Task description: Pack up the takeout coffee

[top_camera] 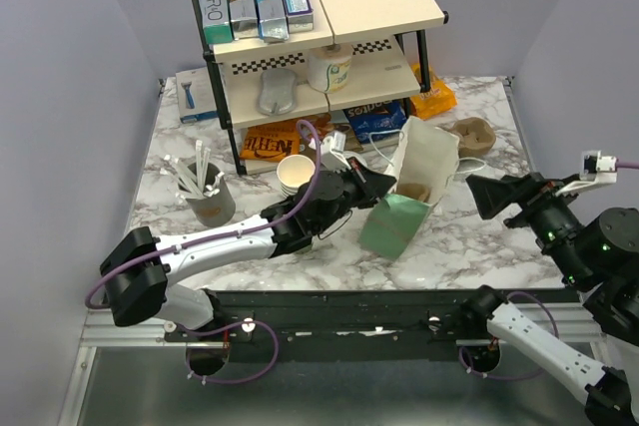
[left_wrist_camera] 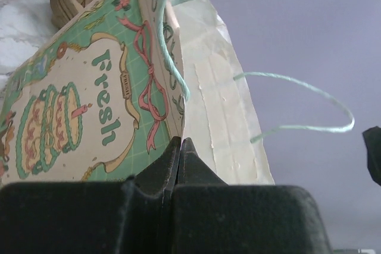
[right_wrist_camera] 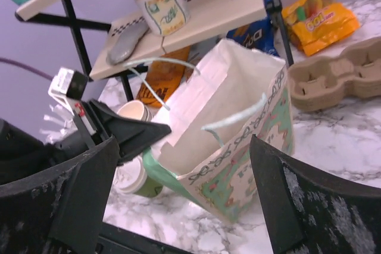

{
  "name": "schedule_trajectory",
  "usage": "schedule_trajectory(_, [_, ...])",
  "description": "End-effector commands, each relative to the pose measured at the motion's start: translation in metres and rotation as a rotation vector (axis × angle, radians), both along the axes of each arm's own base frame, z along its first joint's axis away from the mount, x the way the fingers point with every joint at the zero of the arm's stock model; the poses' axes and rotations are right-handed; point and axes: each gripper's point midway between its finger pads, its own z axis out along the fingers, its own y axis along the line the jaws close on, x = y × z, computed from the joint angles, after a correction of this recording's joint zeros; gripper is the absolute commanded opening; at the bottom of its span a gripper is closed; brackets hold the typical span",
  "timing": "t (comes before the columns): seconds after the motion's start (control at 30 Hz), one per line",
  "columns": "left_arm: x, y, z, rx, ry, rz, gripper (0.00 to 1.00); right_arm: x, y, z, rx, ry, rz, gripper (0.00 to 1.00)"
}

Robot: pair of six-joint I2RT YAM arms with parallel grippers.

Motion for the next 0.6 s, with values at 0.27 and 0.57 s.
schedule_trajectory(0.27, [0.002, 0.001, 0.012, 0.005, 0.039, 0.257, 0.0, 0.039, 0.028, -0.088, -0.062, 0.392, -0.103, 1.0])
schedule_trajectory(0.57, [-0.001, -0.003, 0.004, 0.013, 0.048, 0.284, 0.0, 0.052, 0.046, -0.138, -0.155, 0.547, -0.093, 0.77])
